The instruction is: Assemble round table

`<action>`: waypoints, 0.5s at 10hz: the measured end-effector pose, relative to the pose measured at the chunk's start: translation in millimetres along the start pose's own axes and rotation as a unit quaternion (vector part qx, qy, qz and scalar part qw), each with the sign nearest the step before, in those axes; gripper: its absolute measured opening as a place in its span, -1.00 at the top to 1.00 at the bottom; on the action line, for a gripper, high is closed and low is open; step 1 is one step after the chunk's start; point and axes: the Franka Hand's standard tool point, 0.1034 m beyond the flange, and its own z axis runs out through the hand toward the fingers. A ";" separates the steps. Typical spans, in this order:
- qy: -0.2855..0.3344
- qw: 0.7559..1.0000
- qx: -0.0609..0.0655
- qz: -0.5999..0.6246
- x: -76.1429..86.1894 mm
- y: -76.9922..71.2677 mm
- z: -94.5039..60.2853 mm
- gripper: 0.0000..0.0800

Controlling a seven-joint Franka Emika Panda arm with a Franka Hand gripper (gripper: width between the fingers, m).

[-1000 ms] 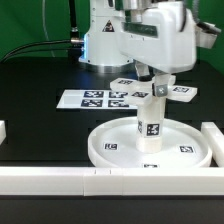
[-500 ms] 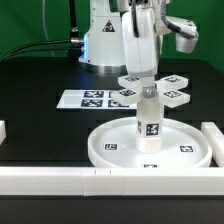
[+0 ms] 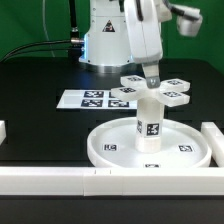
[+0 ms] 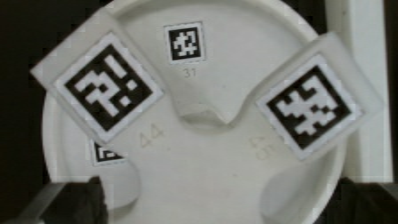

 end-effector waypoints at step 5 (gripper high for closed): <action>-0.004 0.995 -0.012 -0.097 -3.1 2.7 2.8 -0.62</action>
Offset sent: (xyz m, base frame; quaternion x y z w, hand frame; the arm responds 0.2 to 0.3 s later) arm 0.0000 0.0000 0.0000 0.0000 0.0000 0.0000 1.0000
